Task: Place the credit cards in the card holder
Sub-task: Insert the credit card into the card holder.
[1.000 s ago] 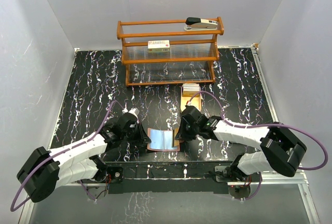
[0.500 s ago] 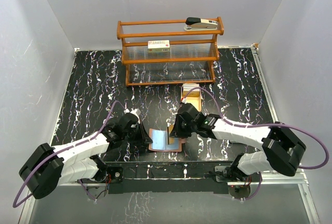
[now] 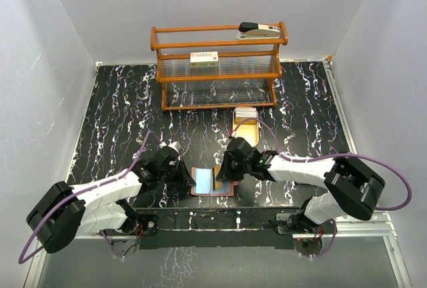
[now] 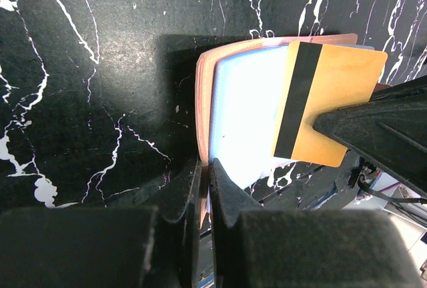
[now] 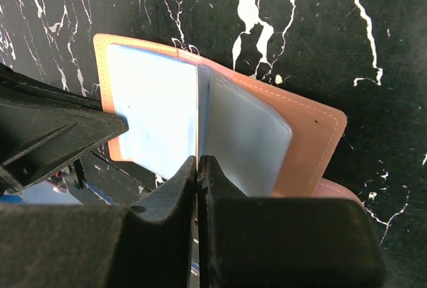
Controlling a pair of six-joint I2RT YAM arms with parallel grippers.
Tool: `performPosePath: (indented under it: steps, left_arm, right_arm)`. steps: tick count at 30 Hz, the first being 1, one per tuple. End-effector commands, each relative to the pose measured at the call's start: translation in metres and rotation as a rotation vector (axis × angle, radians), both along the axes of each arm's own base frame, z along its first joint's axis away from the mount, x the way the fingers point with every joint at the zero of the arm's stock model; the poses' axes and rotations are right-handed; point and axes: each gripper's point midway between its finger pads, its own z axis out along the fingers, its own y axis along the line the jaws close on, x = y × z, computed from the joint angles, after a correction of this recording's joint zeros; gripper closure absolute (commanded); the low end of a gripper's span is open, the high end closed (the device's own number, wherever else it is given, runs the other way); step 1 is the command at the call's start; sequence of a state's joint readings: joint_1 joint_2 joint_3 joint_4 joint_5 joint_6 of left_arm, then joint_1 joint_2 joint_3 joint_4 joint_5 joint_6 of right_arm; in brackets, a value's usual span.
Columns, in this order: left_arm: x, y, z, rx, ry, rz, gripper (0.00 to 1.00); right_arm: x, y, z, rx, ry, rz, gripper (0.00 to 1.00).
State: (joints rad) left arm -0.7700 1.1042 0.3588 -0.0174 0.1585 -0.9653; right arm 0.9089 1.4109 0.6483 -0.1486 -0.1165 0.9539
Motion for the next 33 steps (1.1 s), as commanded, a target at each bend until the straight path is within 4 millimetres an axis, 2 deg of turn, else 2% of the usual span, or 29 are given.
performPosePath:
  steps: [1,9,16,28,33]
  left_arm:
    - [-0.006,0.005,-0.008,0.022,0.017,0.001,1.00]
    - [-0.005,0.007,-0.009,0.033,0.019,0.005,1.00]
    - [-0.007,0.009,-0.012,0.040,0.026,0.007,1.00]
    - [-0.010,0.012,-0.017,0.046,0.032,0.012,1.00]
    - [-0.011,0.014,-0.019,0.051,0.030,0.011,1.00]
  right_arm:
    - [0.001,0.003,-0.003,0.026,-0.007,-0.012,0.98]
    - [-0.004,0.000,-0.013,0.012,0.020,-0.010,0.88]
    - [-0.010,0.007,-0.010,0.075,0.047,-0.008,0.93]
    - [-0.009,0.004,-0.012,0.085,0.054,-0.044,1.00]
    - [-0.014,0.007,-0.011,0.123,0.070,-0.024,1.00]
